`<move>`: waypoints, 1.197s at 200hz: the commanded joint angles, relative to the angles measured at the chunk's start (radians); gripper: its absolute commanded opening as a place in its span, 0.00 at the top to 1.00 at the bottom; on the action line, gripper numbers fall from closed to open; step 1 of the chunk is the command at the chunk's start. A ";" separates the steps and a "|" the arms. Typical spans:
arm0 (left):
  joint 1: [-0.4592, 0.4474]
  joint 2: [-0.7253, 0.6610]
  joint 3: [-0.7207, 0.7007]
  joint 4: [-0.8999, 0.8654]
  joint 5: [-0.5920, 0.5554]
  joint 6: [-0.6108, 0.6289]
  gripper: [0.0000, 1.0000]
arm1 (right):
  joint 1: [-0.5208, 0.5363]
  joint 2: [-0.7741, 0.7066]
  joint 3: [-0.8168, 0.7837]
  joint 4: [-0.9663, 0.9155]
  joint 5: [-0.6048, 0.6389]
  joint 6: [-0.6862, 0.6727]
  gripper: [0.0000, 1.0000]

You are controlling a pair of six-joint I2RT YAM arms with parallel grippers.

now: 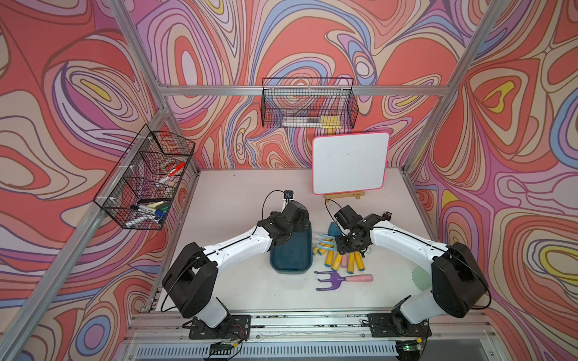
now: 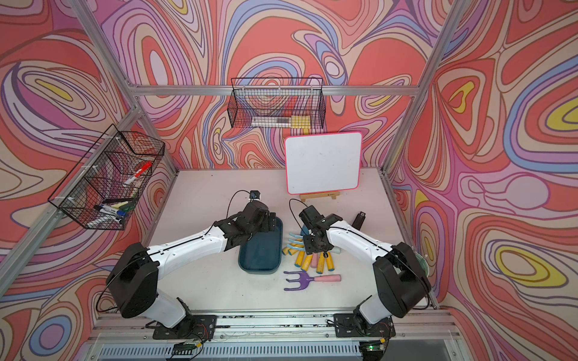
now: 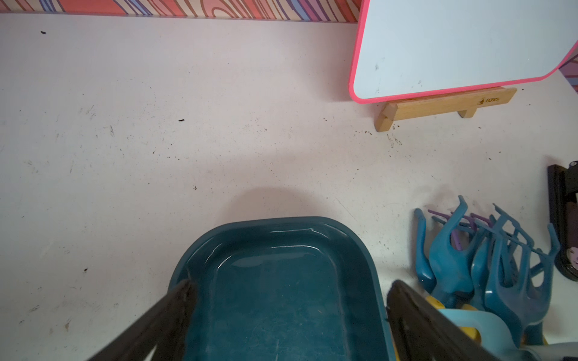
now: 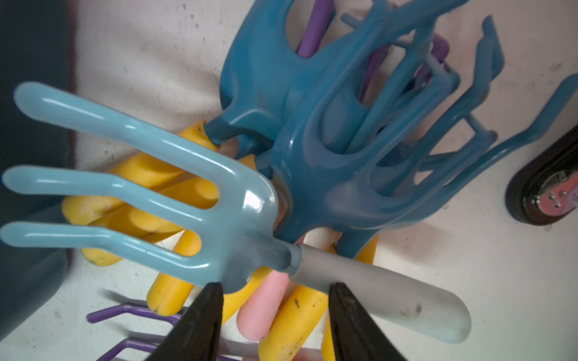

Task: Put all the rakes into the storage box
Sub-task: Pick up the rake at the center of the board.

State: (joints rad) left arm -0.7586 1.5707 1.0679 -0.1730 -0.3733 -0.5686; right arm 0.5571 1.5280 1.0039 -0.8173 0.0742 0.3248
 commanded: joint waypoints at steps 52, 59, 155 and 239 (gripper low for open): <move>-0.029 -0.001 0.010 -0.034 -0.026 -0.004 0.01 | 0.002 -0.001 0.067 0.010 0.015 -0.022 0.44; -0.033 0.005 0.015 -0.038 -0.027 -0.004 0.01 | 0.002 0.000 0.075 0.008 0.035 -0.027 0.44; -0.050 0.051 0.050 -0.056 -0.012 -0.014 0.01 | -0.089 0.055 0.012 0.100 -0.112 0.004 0.45; -0.051 0.080 0.067 -0.048 0.001 -0.016 0.01 | -0.089 -0.086 -0.003 -0.103 -0.213 -0.035 0.50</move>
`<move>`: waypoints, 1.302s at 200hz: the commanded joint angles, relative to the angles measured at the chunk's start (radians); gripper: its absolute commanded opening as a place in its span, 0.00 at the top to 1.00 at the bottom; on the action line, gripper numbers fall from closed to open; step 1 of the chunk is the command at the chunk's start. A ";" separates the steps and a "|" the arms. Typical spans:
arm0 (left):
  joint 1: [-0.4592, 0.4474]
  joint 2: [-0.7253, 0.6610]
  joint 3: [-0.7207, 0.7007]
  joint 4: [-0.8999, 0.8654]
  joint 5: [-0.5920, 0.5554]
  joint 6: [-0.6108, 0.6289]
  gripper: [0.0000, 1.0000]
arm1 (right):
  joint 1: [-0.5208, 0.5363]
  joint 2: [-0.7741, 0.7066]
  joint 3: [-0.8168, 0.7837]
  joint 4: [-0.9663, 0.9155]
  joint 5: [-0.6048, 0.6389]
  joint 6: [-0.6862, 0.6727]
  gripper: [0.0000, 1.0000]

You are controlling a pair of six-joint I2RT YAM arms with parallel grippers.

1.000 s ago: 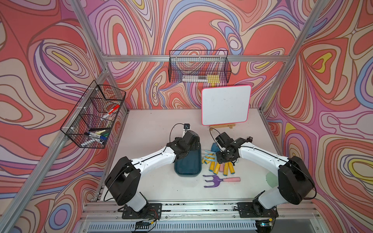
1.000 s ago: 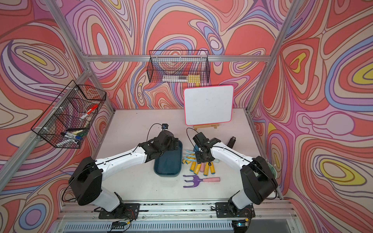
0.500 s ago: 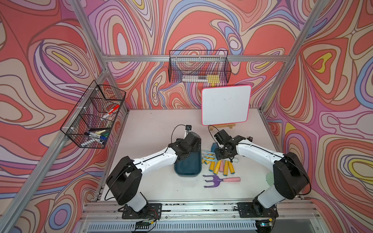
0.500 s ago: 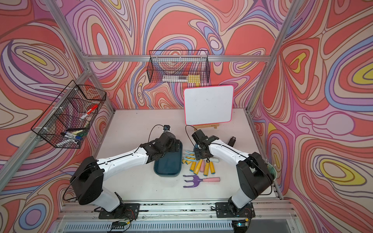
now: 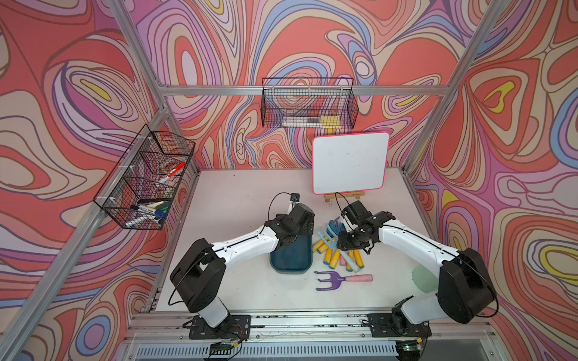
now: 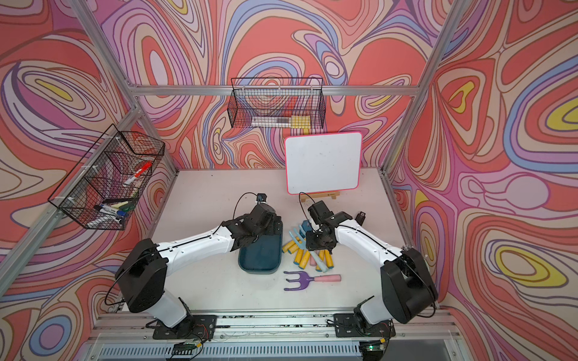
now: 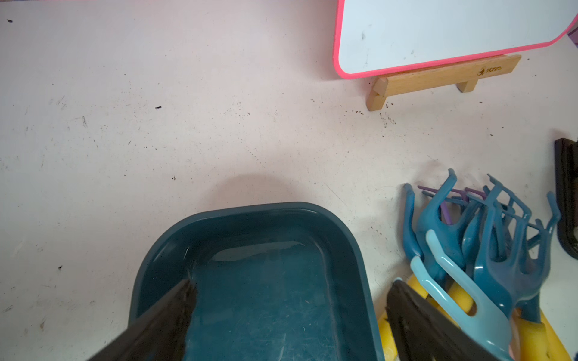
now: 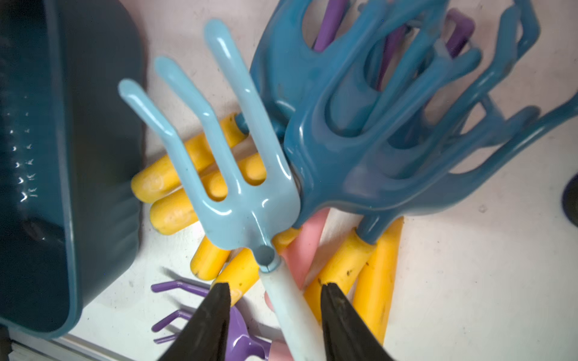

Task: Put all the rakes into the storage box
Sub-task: Pick up the rake at the center of the board.

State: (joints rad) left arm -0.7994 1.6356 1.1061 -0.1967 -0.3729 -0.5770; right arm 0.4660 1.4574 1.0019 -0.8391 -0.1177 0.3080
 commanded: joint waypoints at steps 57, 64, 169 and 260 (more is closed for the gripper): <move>-0.012 0.023 0.041 -0.029 0.003 -0.005 0.01 | 0.011 0.035 -0.016 -0.041 0.005 0.006 0.51; -0.011 0.024 0.043 -0.027 0.002 -0.002 0.01 | 0.019 0.041 -0.017 -0.036 -0.008 0.005 0.51; -0.011 0.049 0.069 -0.054 -0.003 -0.006 0.01 | 0.086 0.098 -0.099 0.032 0.002 0.036 0.84; -0.011 0.041 0.083 0.042 0.177 0.041 0.01 | 0.085 -0.014 0.108 0.047 -0.022 -0.014 1.00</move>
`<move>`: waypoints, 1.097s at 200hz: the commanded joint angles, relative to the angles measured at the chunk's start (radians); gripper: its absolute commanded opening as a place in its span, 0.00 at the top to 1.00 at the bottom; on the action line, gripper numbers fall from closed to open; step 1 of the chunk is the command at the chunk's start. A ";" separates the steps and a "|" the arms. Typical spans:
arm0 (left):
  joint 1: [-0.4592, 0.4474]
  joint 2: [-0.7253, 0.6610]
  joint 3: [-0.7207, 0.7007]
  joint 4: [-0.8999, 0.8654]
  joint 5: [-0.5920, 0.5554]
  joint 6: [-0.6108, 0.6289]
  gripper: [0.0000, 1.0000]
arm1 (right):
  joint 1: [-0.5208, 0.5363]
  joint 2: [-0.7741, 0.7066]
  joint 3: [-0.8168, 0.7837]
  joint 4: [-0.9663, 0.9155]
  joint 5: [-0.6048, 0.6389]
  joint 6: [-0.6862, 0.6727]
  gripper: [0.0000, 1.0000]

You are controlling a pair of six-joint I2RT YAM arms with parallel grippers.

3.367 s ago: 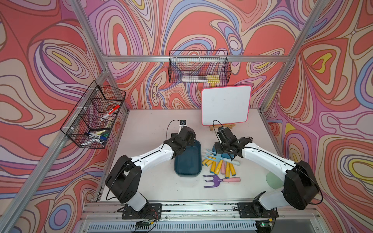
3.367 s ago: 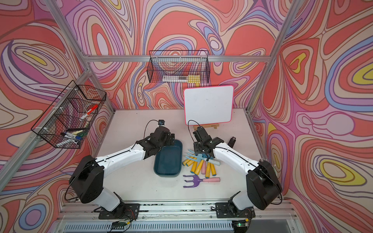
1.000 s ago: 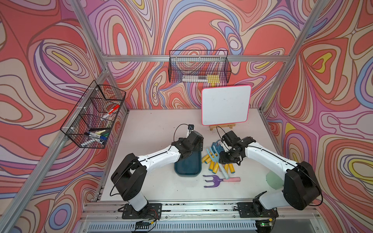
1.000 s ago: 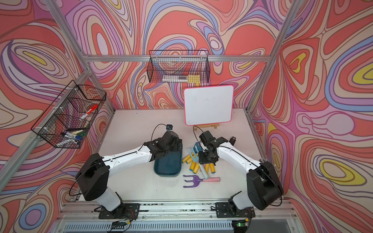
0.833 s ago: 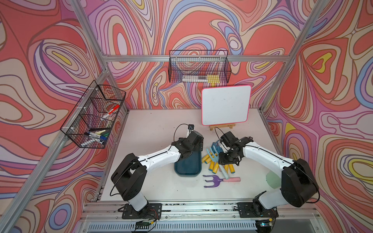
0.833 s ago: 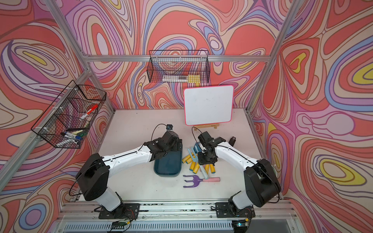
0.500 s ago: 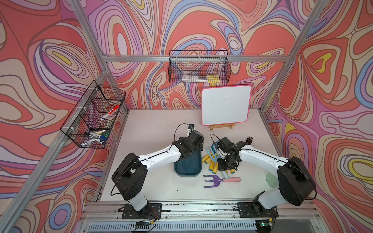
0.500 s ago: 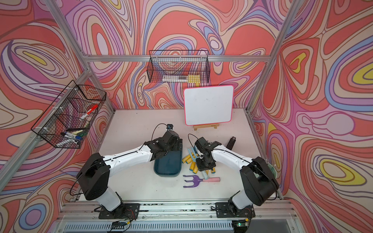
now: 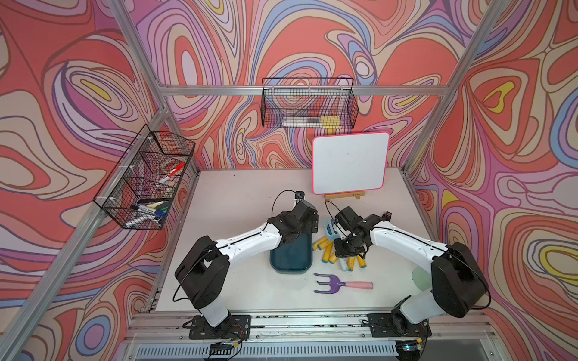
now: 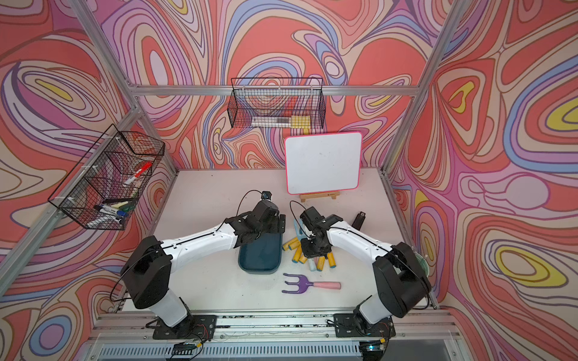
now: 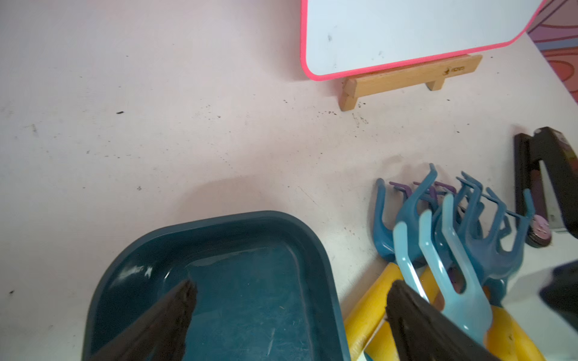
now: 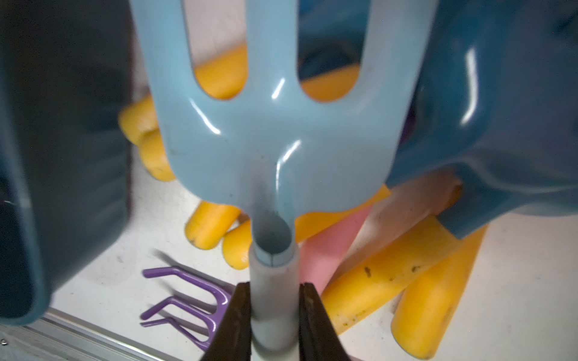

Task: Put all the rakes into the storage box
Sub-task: Pick up the rake at the center of the board.

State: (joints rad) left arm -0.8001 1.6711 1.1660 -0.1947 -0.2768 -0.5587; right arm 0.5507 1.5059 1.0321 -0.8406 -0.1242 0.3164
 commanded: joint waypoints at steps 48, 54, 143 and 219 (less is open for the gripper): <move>-0.011 0.042 0.038 0.122 0.227 0.029 0.01 | 0.000 -0.039 0.096 0.161 -0.107 -0.023 1.00; -0.010 0.044 0.036 0.139 0.249 0.030 0.01 | 0.000 -0.034 0.098 0.158 -0.111 -0.023 1.00; -0.007 -0.055 -0.044 0.237 0.393 0.080 0.01 | 0.001 -0.034 0.080 0.180 -0.118 -0.037 1.00; 0.005 -0.108 -0.077 0.236 0.459 0.084 0.01 | 0.001 -0.018 0.093 0.183 -0.132 -0.050 1.00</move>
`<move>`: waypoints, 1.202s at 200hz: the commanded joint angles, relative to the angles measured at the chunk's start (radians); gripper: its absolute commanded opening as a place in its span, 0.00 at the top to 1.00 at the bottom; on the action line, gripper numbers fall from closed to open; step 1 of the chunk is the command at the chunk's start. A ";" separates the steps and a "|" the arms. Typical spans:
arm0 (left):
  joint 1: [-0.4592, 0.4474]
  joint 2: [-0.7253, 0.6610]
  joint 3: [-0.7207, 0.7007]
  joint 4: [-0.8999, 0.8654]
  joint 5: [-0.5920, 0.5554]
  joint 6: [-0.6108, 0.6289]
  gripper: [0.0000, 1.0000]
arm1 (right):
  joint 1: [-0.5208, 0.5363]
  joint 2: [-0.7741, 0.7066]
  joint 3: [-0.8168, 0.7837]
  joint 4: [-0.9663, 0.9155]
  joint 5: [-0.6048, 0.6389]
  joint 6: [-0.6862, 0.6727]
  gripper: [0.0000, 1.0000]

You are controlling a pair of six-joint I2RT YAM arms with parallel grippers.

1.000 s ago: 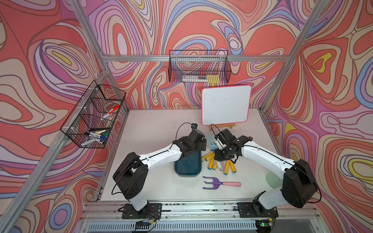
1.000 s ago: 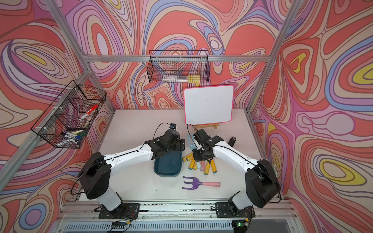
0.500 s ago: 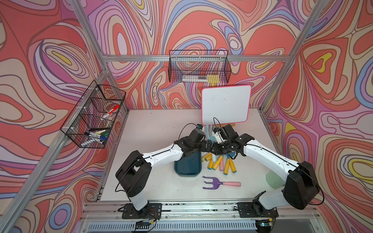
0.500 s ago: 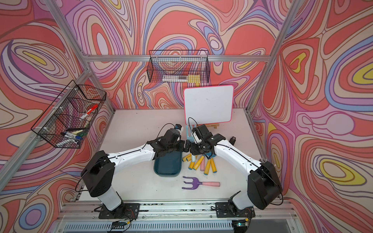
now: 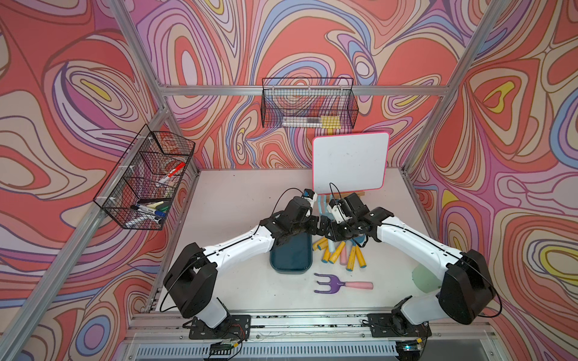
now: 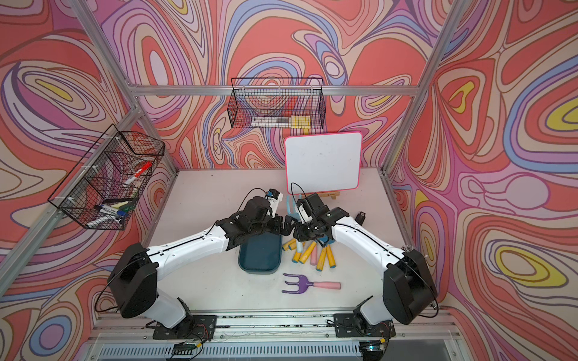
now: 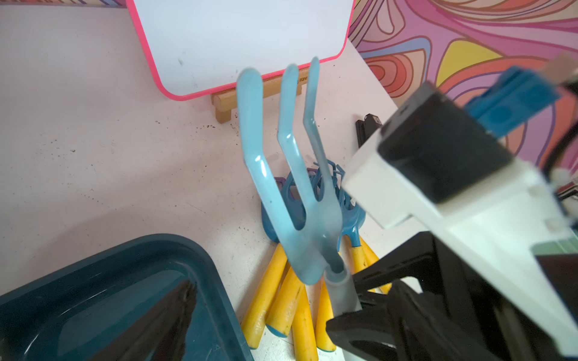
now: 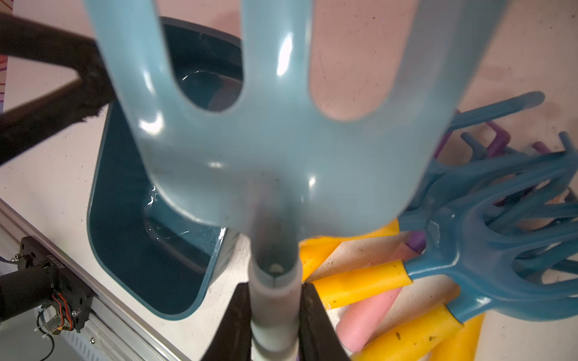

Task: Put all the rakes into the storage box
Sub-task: Pick up the rake at the center of the board.

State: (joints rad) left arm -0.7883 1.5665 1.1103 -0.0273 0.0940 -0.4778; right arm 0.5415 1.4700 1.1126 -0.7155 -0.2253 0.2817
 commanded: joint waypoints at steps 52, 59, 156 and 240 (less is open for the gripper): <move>0.032 0.121 0.023 0.169 0.157 -0.080 0.01 | 0.009 -0.004 0.021 0.062 -0.062 -0.028 1.00; 0.044 0.127 0.018 0.191 0.176 -0.099 0.01 | 0.009 -0.008 0.020 0.062 -0.065 -0.029 1.00; 0.103 0.220 -0.031 0.401 0.290 -0.316 0.01 | 0.009 -0.021 -0.006 0.085 -0.106 -0.025 1.00; 0.106 0.161 -0.026 0.308 0.226 -0.255 0.17 | 0.009 -0.022 -0.015 0.086 -0.116 -0.032 1.00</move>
State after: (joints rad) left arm -0.6754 1.7706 1.0657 0.3191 0.3378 -0.7815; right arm 0.5404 1.4723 1.1107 -0.6540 -0.3244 0.2676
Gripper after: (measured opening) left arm 0.936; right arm 0.226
